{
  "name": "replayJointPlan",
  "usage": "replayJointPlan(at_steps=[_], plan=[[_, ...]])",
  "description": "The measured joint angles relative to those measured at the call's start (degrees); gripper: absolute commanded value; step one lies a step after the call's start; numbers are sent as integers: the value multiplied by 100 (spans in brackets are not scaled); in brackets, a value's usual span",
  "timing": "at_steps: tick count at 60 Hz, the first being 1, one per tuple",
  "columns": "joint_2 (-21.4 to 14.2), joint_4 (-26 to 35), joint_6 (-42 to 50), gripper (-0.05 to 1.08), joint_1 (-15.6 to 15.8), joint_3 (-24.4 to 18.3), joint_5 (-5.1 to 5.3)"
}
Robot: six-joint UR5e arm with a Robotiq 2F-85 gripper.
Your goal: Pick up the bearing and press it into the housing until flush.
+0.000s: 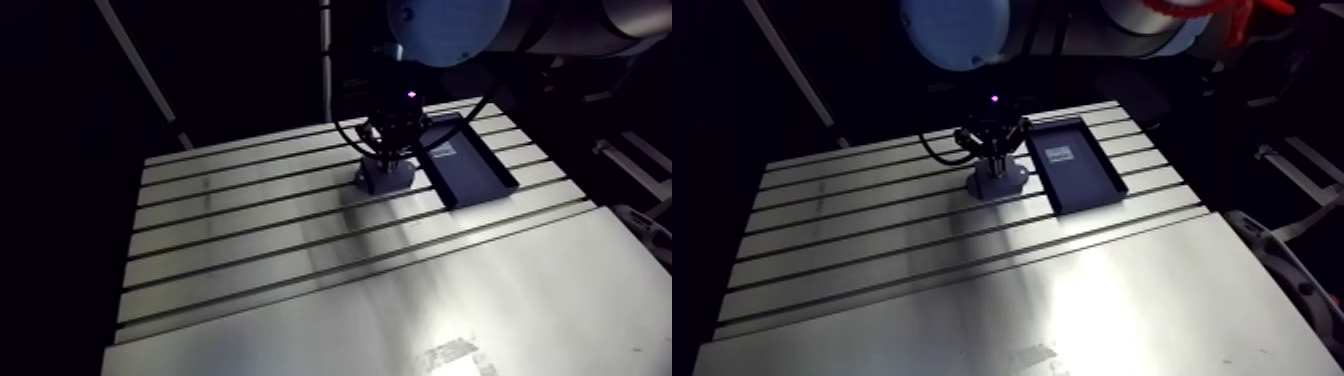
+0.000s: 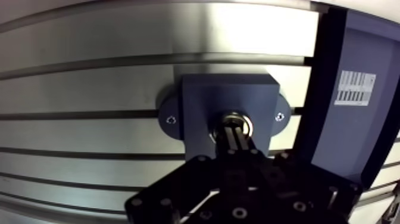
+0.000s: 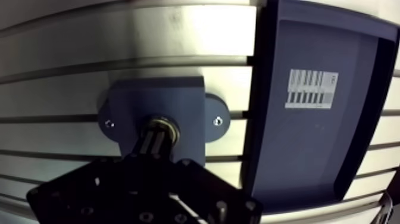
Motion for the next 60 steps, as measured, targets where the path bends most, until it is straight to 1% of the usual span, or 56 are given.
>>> replayJointPlan(at_steps=[60], plan=[[10, 1, -90, 90, -8, 35, 0]])
